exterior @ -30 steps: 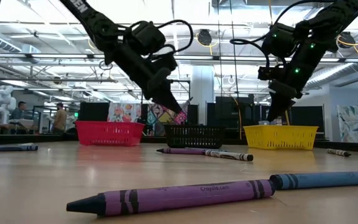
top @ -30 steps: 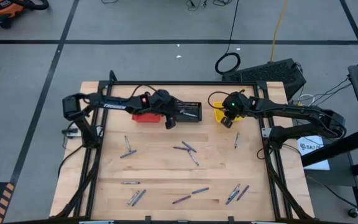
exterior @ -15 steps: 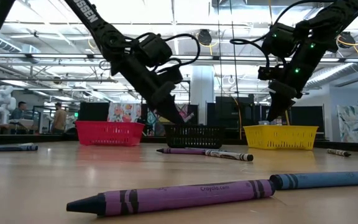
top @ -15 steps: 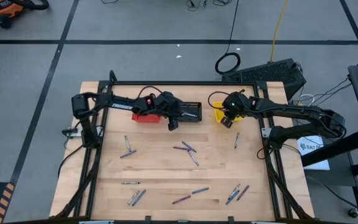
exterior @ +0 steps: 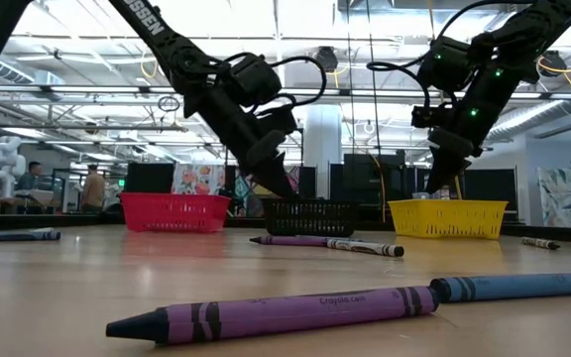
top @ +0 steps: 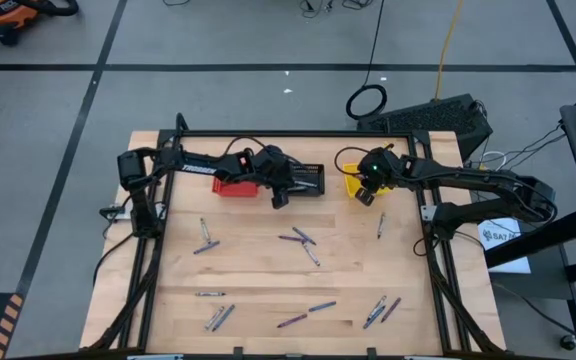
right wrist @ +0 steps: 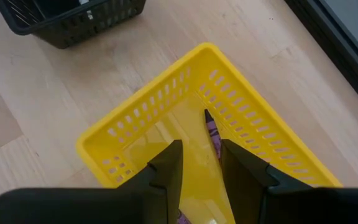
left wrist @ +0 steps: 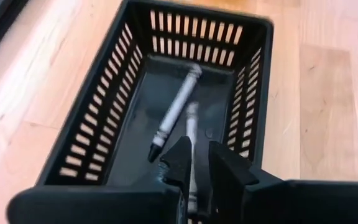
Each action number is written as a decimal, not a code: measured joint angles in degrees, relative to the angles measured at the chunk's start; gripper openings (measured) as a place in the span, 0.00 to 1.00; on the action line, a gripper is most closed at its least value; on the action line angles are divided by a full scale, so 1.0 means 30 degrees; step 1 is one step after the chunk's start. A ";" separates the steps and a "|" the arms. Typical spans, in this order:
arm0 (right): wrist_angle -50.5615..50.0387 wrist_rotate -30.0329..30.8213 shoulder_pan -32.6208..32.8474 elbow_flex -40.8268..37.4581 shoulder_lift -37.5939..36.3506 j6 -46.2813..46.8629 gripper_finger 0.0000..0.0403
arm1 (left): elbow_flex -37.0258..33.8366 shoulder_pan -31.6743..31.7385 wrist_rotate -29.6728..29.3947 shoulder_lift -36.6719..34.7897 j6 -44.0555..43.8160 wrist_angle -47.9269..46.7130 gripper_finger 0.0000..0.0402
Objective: Sort crayons
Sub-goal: Put the purple crayon into the yellow basket
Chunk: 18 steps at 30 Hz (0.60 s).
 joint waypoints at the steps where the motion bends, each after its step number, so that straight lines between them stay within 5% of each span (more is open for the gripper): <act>1: 0.0004 0.0000 0.0000 0.0000 0.0000 0.0000 0.24 | 0.0000 0.0000 -0.0079 0.0000 -0.0007 -0.0050 0.15; 9: 0.0608 0.0015 0.0000 0.0000 0.0000 -0.0032 0.24 | 0.0730 0.0000 -0.0293 -0.0328 0.0055 -0.1288 0.15; 18: 0.2085 -0.0115 0.0072 0.0015 -0.0145 0.0173 0.24 | 0.1439 -0.0444 -0.0603 -0.4128 0.1018 -0.5495 0.15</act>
